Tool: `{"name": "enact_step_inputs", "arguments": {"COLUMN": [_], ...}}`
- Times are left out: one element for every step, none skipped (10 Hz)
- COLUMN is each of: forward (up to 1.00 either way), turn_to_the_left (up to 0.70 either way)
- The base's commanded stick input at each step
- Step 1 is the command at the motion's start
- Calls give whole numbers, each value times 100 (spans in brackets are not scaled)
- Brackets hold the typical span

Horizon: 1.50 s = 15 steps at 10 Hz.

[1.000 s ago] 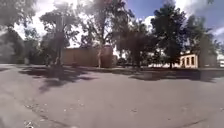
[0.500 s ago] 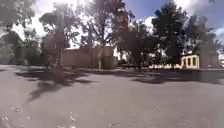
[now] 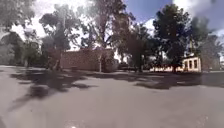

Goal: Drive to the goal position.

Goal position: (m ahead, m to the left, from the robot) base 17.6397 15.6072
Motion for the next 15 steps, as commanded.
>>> {"name": "enact_step_inputs", "arguments": {"forward": [85, 85, 85, 85, 85, 85, 85, 85, 85, 85, 85, 85, 85, 85, 85], "turn_to_the_left": [0, 0, 0, 0, 0, 0, 0, 0, 0, 0, 0, 0, 0, 0, 0]}}
